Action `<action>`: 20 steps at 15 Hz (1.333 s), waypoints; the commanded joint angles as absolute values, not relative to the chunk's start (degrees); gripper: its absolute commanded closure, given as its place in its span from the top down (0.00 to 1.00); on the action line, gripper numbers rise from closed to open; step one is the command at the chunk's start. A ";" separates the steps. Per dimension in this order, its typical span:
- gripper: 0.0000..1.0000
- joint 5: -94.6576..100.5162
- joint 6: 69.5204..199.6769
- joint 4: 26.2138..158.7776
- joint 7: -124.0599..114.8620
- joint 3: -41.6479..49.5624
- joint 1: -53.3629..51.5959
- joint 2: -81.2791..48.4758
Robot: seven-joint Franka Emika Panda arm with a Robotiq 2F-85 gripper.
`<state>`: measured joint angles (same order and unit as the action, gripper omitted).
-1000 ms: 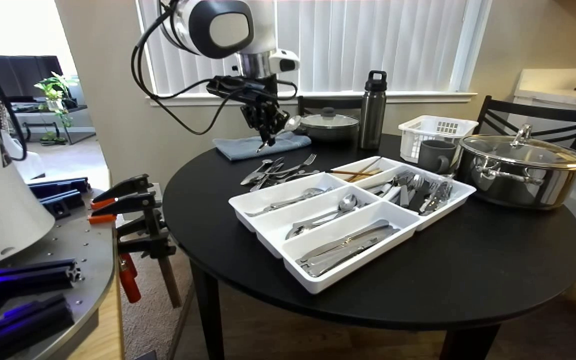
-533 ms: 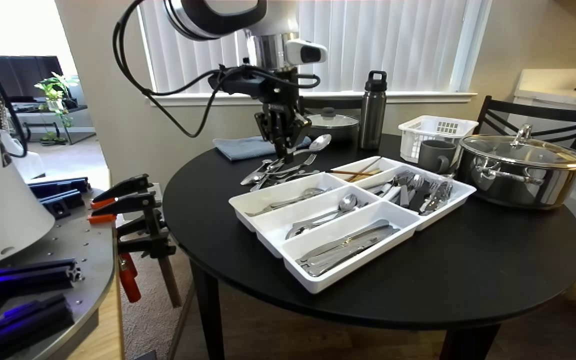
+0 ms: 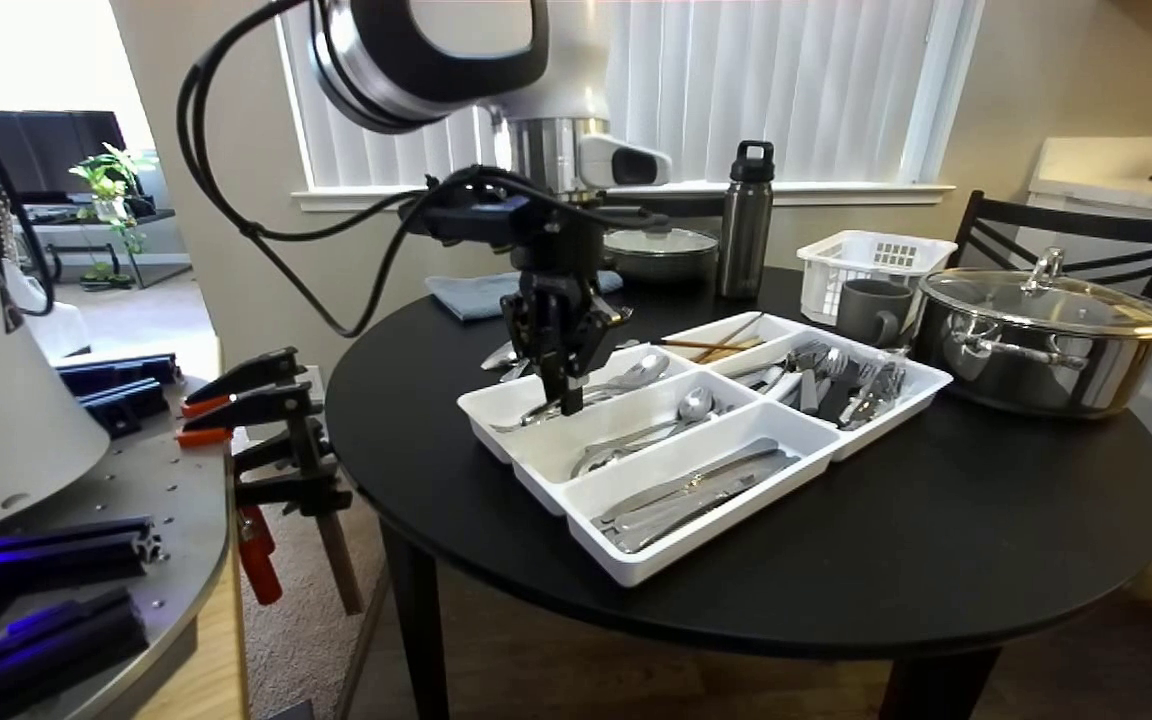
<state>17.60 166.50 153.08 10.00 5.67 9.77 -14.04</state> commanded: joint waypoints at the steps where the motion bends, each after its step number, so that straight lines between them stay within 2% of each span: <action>1: 0.04 21.38 167.50 150.63 4.19 11.09 2.77 -19.21; 8: 0.04 21.14 171.42 146.28 -2.33 17.35 -5.63 -24.33; 9: 0.42 20.62 172.86 146.01 -3.21 17.64 -6.56 -24.79; 10: 0.43 19.77 173.75 145.94 -3.73 17.27 -7.19 -24.83; 17: 0.86 18.10 176.52 147.41 -6.36 17.79 -16.04 -17.96; 18: 0.93 17.30 176.73 147.60 -6.03 16.07 -15.53 -16.67; 20: 1.00 12.79 177.31 147.71 -3.69 7.89 -10.70 -15.39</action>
<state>17.61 176.10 145.69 -5.97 15.51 -15.19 -19.17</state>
